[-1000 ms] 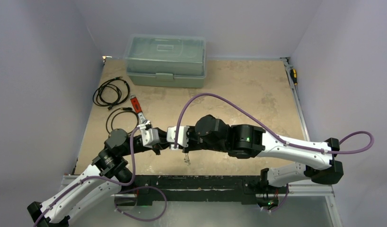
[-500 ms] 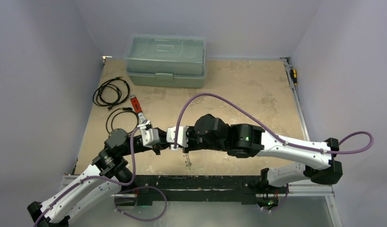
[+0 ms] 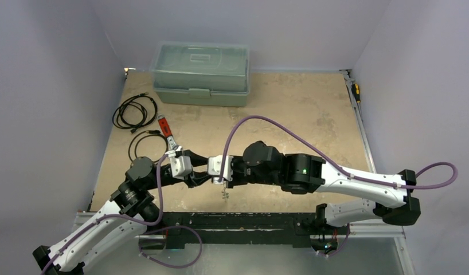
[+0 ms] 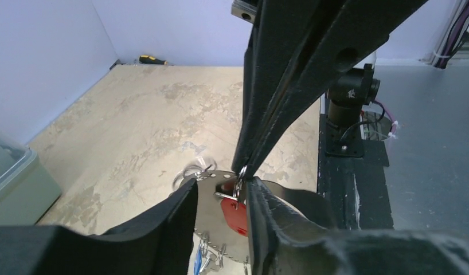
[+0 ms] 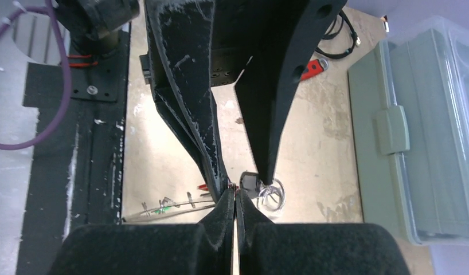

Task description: Put the keys on the keyring

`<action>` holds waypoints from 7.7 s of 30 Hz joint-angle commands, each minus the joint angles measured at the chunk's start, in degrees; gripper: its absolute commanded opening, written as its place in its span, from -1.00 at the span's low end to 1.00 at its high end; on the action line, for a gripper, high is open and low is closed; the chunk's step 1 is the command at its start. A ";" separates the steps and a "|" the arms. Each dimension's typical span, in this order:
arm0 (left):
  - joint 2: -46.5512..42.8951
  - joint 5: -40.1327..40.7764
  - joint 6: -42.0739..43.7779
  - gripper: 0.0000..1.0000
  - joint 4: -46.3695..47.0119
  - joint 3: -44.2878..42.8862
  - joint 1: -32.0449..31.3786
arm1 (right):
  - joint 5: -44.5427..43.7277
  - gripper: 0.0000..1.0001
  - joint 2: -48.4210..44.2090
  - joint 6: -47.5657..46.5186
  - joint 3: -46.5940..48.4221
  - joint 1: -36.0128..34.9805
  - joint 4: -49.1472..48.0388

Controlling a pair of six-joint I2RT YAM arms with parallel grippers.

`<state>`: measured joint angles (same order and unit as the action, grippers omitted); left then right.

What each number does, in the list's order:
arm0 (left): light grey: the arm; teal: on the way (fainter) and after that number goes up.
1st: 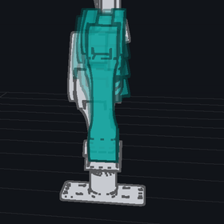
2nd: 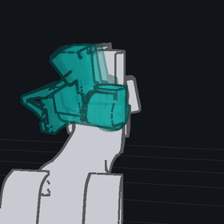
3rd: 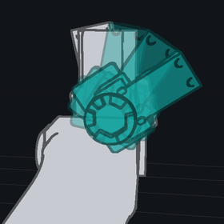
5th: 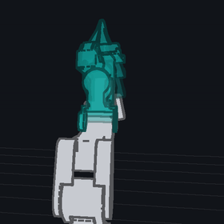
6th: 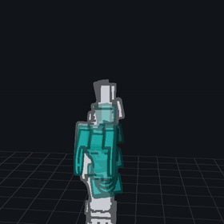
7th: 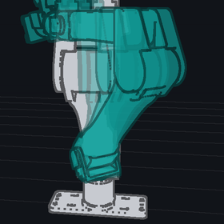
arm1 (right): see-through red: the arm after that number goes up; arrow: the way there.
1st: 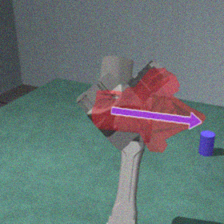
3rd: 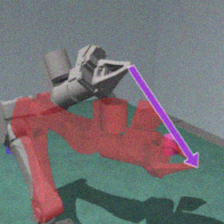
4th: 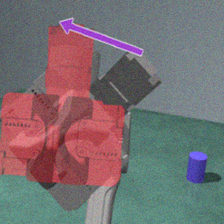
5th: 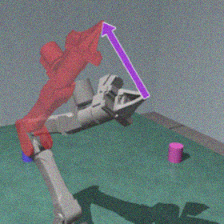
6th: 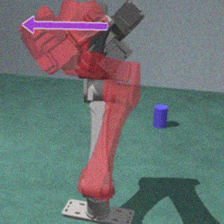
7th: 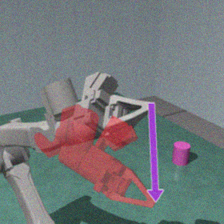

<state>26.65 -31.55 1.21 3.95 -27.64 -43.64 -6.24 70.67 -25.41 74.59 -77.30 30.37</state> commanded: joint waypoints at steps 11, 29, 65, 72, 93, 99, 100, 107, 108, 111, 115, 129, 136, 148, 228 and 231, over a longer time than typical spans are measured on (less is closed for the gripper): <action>-1.71 -5.42 0.57 -0.49 5.62 -2.22 -0.22 | 5.00 -1.00 -9.15 4.06 -5.65 -0.05 -11.71; -1.32 -8.24 -0.77 -1.00 8.02 -1.46 -0.22 | 6.15 -1.00 -10.39 4.24 -6.56 -0.05 -13.51; -1.52 -7.37 -0.75 -0.15 8.29 -1.21 -0.25 | 6.15 -1.00 -12.36 4.26 -7.88 -0.05 -14.47; -1.00 -7.99 -0.77 -0.29 8.53 -1.23 -0.31 | 7.26 -1.00 -11.62 4.05 -7.54 -0.05 -15.79; -1.20 -6.96 -2.73 -0.28 8.84 -0.98 -0.27 | 8.45 -1.00 -10.23 3.00 -6.62 -0.05 -17.41; -1.10 -6.92 -2.96 -0.50 8.89 -0.93 -0.25 | 8.70 -1.00 -10.97 3.15 -6.91 -0.05 -17.80; -1.08 -6.81 -2.94 -0.58 8.87 -1.05 -0.26 | 8.70 -1.00 -11.00 3.14 -6.95 -0.06 -17.80; -0.99 -6.86 -2.98 -1.00 8.81 -1.14 -0.25 | 9.06 -1.00 -10.83 3.14 -7.09 -0.05 -18.22; -1.11 -6.87 -2.93 -1.00 8.68 -1.25 -0.22 | 9.05 -1.00 -10.87 3.16 -7.09 -0.05 -18.16; -1.87 -5.91 -2.13 -1.00 7.57 -1.62 -0.25 | 8.17 -1.00 -11.10 3.31 -7.44 -0.05 -18.08; -2.12 -3.65 -1.88 -1.00 6.31 -2.25 -0.30 | 6.43 -0.85 -11.72 3.15 -7.78 -0.07 -16.98; -1.37 -2.19 -1.65 -1.00 4.69 -3.03 -0.22 | 1.79 0.02 -4.27 2.40 7.13 -0.05 4.06; -1.17 -2.69 -1.74 -1.00 4.73 -3.08 -0.25 | 3.18 -0.25 0.76 1.78 13.91 -0.05 11.00; -0.99 -3.43 -1.83 -1.00 4.88 -2.87 -0.27 | 3.98 -0.40 3.95 1.35 14.23 0.19 11.57; -3.01 -2.98 -3.19 -0.81 6.53 -2.96 -0.22 | 7.81 -1.00 -15.91 9.29 -22.34 1.45 -40.81; -2.85 -3.70 -3.30 -0.76 6.72 -2.95 -0.22 | 8.23 -1.00 -16.28 9.02 -21.41 1.43 -39.44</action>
<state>23.70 -34.28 -0.95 8.62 -28.58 -43.90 -0.47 56.07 -17.54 51.99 -75.72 -2.87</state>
